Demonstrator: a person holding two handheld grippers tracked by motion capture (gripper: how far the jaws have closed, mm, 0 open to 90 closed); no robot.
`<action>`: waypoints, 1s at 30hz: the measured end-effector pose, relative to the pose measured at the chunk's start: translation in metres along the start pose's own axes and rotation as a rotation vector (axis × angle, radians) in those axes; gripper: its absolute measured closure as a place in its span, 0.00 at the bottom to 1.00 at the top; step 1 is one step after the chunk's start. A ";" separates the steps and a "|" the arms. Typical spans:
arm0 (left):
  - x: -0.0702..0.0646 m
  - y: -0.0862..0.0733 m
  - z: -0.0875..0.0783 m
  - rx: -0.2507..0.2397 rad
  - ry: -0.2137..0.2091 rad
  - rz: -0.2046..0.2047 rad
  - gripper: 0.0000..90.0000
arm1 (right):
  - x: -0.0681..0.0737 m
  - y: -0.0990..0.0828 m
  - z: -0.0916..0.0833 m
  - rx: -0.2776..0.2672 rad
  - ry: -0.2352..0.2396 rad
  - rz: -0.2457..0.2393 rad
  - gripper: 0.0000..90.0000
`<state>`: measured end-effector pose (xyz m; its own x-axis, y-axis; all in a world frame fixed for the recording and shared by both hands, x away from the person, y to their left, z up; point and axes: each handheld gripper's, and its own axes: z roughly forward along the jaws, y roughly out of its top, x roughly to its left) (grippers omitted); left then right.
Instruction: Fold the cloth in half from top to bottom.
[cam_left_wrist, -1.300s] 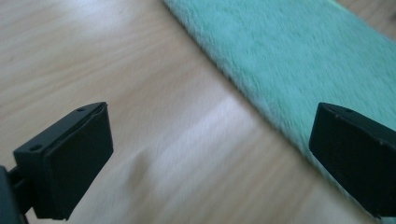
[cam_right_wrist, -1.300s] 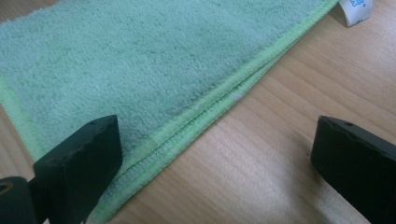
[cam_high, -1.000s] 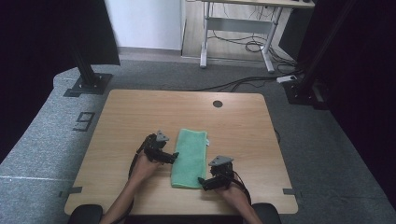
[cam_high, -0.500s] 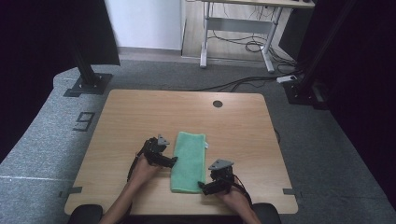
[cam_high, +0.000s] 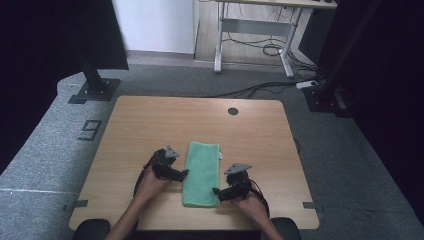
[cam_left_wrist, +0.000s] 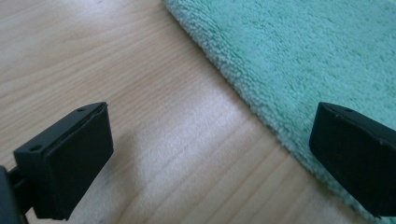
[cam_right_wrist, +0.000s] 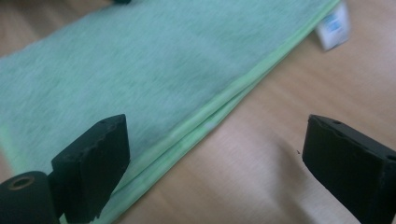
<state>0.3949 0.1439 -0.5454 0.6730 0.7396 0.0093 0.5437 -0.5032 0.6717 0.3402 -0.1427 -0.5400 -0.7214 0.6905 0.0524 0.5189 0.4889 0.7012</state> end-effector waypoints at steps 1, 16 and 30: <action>0.001 -0.001 0.001 0.005 -0.001 -0.001 0.00 | -0.002 0.002 0.000 -0.006 -0.001 0.002 0.09; 0.001 -0.004 0.002 0.011 -0.005 -0.037 0.00 | -0.050 0.055 0.019 -0.013 -0.041 0.032 0.19; -0.001 -0.004 0.002 0.007 0.002 -0.047 0.00 | -0.082 0.075 0.038 -0.004 -0.026 0.088 0.29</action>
<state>0.3930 0.1449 -0.5493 0.6459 0.7631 -0.0203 0.5779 -0.4714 0.6662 0.4558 -0.1427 -0.5192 -0.6609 0.7444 0.0950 0.5777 0.4239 0.6975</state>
